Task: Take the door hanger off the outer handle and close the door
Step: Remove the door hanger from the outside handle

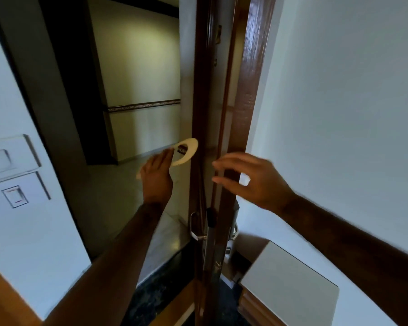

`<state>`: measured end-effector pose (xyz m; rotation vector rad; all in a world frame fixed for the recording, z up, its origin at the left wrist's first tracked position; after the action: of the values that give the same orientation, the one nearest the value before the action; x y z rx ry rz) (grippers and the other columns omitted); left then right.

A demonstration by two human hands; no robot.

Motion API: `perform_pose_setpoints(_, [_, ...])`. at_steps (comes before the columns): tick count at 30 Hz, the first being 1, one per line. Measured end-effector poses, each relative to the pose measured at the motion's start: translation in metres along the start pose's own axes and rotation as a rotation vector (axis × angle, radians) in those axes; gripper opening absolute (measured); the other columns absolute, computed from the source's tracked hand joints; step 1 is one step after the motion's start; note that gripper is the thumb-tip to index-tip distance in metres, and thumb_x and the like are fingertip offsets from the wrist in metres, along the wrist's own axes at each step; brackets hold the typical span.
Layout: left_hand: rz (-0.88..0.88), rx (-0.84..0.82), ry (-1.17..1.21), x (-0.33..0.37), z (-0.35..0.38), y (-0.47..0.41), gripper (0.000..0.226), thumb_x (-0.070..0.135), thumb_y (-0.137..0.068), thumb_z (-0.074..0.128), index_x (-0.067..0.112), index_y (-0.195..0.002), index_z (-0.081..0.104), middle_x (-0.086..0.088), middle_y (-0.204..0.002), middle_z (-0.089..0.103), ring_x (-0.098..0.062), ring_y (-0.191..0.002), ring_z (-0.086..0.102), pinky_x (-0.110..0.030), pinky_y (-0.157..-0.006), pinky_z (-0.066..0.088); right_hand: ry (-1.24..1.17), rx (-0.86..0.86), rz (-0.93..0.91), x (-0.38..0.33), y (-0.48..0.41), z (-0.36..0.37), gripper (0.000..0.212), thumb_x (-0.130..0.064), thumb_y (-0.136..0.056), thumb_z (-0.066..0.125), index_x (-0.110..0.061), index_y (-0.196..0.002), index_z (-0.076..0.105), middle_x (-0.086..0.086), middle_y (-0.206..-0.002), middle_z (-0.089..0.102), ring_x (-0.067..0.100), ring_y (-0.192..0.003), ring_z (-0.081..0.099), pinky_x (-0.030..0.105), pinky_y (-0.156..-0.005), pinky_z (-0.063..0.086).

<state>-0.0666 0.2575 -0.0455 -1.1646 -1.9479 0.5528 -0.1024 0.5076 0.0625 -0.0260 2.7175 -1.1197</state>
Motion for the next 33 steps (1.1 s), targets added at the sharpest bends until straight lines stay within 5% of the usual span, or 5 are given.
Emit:
perform_pose_setpoints(5, [0.341,0.297,-0.129,0.065,-0.09,-0.001,0.059,-0.002,-0.093,0.051,0.014,-0.15,0.057,-0.01,-0.152,0.058,-0.037,-0.14,0.052,-0.058,-0.107,0.04,-0.879,0.082,0.804,0.002,-0.005,-0.003,0.05,-0.052,-0.091,0.073,-0.009,-0.116,0.073,0.015,-0.099,0.082,0.035,-0.09,0.08,0.038,-0.072,0.067])
perform_pose_setpoints(11, [0.65,0.371,-0.196,0.114,-0.121,0.014,0.05,0.023,-0.104,0.053,0.019,-0.153,0.052,-0.013,-0.16,0.05,-0.035,-0.146,0.044,-0.063,-0.116,0.035,-0.861,0.168,0.756,0.005,0.007,-0.027,0.029,-0.012,-0.094,0.075,-0.003,-0.121,0.073,0.013,-0.107,0.082,0.03,-0.099,0.079,0.034,-0.076,0.066])
perform_pose_setpoints(15, [0.329,0.297,0.198,0.079,-0.132,-0.001,0.093,0.05,-0.094,0.058,0.013,-0.166,0.014,-0.018,-0.175,0.004,-0.036,-0.163,0.004,-0.062,-0.129,-0.003,-0.79,0.175,0.738,0.024,0.029,-0.057,0.027,-0.014,-0.094,0.076,-0.009,-0.12,0.076,0.01,-0.109,0.082,0.028,-0.099,0.079,0.032,-0.078,0.066])
perform_pose_setpoints(20, [-0.233,0.251,1.098,0.075,-0.122,-0.006,0.039,0.051,-0.104,0.049,0.027,-0.132,0.062,0.016,-0.12,0.075,-0.001,-0.113,0.07,-0.028,-0.095,0.062,-0.756,0.185,0.75,0.056,0.058,-0.084,0.022,-0.018,-0.091,0.08,-0.015,-0.112,0.081,0.012,-0.107,0.082,0.027,-0.095,0.08,0.033,-0.079,0.065])
perform_pose_setpoints(33, [0.172,0.129,0.822,0.274,-0.024,0.017,0.023,0.029,-0.104,0.063,0.028,-0.125,0.069,0.013,-0.115,0.069,-0.009,-0.083,0.077,-0.016,-0.066,0.061,-0.815,0.565,1.054,0.246,0.232,-0.147,0.031,-0.019,-0.091,0.08,-0.004,-0.118,0.076,0.015,-0.115,0.079,0.025,-0.105,0.077,0.035,-0.093,0.063])
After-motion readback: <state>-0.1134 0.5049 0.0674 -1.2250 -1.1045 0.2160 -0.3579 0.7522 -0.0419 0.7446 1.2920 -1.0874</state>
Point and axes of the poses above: each hand's wrist, its own y-axis away from the middle knuckle, its own z-axis out of the palm, x = y × z, the point moved 7 cm from there along -y, towards the middle knuckle
